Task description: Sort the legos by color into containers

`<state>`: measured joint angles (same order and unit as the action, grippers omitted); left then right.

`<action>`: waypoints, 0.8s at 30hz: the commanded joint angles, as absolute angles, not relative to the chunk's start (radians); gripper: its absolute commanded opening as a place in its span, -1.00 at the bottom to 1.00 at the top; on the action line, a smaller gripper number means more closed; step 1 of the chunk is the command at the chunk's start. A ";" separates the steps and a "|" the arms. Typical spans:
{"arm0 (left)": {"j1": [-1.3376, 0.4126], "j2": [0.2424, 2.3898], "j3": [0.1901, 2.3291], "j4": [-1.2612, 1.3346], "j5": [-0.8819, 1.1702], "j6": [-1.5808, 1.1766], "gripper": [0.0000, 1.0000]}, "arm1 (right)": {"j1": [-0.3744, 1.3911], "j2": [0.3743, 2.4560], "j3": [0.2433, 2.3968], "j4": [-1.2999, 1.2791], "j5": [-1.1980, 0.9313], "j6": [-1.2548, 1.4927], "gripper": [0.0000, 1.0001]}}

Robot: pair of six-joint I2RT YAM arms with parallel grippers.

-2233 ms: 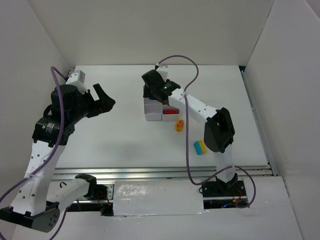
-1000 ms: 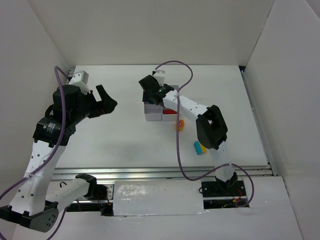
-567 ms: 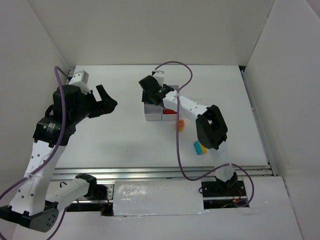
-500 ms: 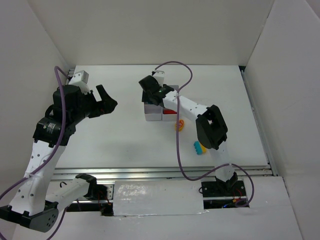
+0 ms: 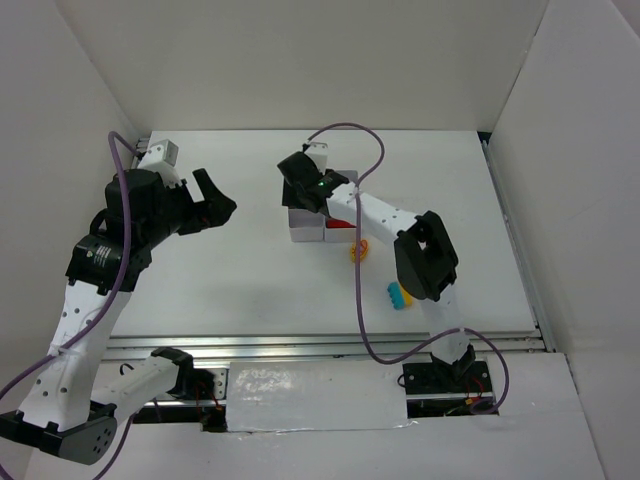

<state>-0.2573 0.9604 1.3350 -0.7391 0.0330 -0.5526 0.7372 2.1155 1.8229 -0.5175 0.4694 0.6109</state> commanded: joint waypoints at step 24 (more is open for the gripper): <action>-0.258 0.985 1.315 -0.698 -0.014 -0.555 0.99 | 0.584 1.066 0.933 -0.830 0.166 0.741 0.99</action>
